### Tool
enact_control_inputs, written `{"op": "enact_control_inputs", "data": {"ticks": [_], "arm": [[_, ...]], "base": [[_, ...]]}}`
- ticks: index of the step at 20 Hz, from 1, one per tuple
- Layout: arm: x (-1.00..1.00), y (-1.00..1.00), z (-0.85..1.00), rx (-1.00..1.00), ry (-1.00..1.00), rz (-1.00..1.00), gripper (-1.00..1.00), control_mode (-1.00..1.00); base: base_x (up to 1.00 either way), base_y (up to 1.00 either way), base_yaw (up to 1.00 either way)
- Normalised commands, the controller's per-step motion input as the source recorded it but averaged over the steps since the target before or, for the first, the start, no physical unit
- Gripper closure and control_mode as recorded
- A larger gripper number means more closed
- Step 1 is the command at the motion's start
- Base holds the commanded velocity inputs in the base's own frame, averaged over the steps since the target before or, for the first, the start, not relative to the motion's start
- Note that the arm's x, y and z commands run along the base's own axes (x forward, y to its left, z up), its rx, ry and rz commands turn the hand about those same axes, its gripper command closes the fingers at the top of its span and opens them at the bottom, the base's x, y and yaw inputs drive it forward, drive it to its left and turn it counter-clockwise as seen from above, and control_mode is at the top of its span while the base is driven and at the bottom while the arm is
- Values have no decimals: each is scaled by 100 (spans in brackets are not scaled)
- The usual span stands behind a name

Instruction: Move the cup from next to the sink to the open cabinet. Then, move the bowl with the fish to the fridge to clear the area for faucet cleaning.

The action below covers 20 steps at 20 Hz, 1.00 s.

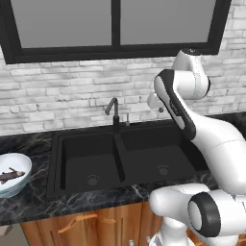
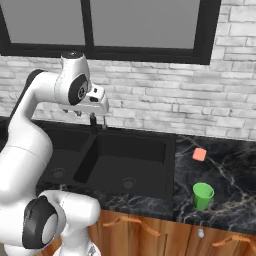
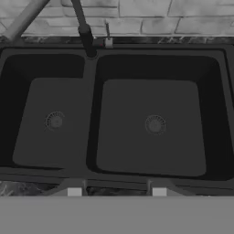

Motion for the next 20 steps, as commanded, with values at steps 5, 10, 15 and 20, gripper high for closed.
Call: {"op": "enact_control_inputs", "data": {"ticks": [5,10,15,20], "arm": [[-20,0,-1,0,1,-1,-100,-100],[-85,-37,-33,5,5,-12,-100,-100],[0,0,0,0,0,0,-100,100],[0,0,0,0,0,0,-100,100]], "base": [[0,0,0],[0,0,0],[-40,-87,-12],[-10,-100,-8]]}}
